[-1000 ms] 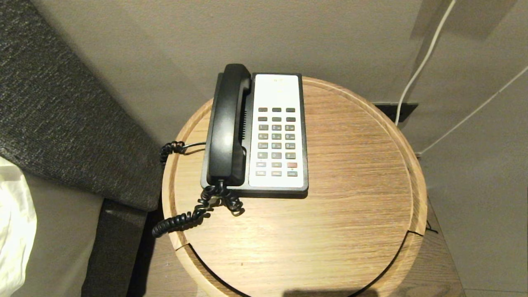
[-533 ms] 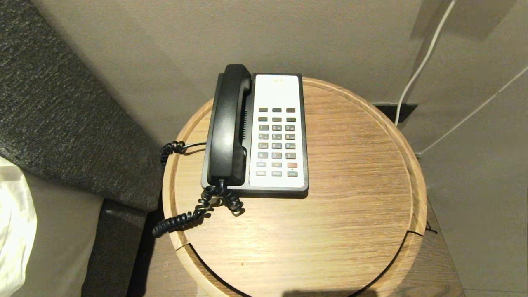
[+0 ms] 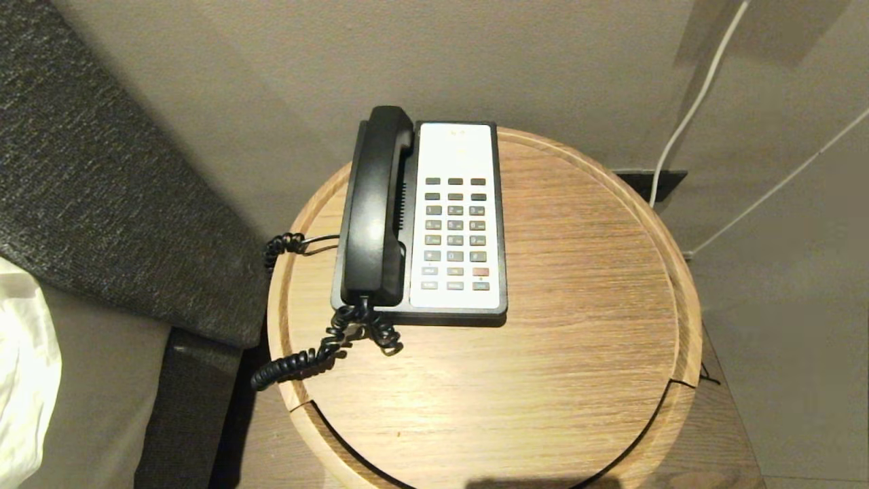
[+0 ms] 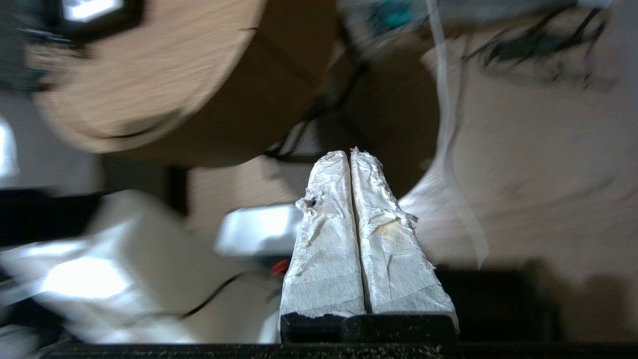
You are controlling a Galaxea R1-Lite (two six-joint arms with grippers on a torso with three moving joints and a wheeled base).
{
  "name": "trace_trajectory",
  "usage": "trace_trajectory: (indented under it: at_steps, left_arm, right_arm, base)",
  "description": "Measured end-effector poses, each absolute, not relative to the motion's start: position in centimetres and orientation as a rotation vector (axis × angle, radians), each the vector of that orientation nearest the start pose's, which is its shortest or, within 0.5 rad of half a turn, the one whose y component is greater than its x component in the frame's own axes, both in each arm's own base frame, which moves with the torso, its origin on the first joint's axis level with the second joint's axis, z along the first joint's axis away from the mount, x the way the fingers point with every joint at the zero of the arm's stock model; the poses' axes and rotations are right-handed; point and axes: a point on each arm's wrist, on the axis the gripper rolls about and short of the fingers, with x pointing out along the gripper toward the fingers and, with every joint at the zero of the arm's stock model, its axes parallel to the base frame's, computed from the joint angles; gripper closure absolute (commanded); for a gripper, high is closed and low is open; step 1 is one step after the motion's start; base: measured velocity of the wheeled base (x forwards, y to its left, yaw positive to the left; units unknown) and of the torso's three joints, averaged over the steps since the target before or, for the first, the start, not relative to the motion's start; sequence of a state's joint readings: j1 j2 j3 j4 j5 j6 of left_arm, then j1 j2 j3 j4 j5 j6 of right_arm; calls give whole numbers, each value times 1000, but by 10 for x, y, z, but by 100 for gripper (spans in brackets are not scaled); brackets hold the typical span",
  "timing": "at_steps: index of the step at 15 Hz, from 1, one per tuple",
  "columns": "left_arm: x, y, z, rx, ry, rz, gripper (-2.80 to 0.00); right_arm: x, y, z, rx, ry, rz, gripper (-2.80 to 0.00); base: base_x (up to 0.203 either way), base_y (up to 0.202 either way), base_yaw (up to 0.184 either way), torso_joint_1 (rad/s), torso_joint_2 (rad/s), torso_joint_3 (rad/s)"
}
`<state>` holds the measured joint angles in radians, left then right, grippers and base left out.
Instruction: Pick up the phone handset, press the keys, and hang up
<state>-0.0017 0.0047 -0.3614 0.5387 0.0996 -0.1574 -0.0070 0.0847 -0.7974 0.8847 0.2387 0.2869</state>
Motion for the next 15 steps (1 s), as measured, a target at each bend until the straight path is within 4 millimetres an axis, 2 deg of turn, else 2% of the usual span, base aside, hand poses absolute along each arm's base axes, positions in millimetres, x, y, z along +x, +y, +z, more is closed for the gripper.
trace_trajectory:
  at_steps: [2, 3, 5, 7, 9, 12, 15]
  left_arm:
    - [-41, 2, 92, -107, 139, 100, 0]
    - [-35, 2, 89, -91, 97, 88, 0]
    - [-31, 1, 85, -36, 71, 49, 0]
    - [-30, 1, 83, -12, 81, 39, 0]
    - [-29, 0, 79, 21, 92, 6, 0]
    - [-28, 0, 77, 24, 96, -7, 0]
    - [-28, 0, 77, -3, 83, 0, 0]
  right_arm:
    - [-85, 5, 156, 210, 165, 198, 0]
    - [-71, 5, 143, 156, 147, 197, 0]
    - [-42, 5, 111, 50, 112, 189, 0]
    - [-26, 3, 93, 6, 9, 133, 0]
    - [-22, 1, 92, 41, -79, 54, 0]
    - [-21, 0, 82, 114, -18, -14, 0]
    - [-21, 0, 80, 11, -6, -9, 0]
  base:
    - [0, 0, 0, 0, 0, 0]
    - [0, 0, 0, 0, 0, 0]
    - [0, 0, 0, 0, 0, 0]
    - [0, 0, 0, 0, 0, 0]
    - [0, 0, 0, 0, 0, 0]
    - [0, 0, 0, 0, 0, 0]
    - [0, 0, 0, 0, 0, 0]
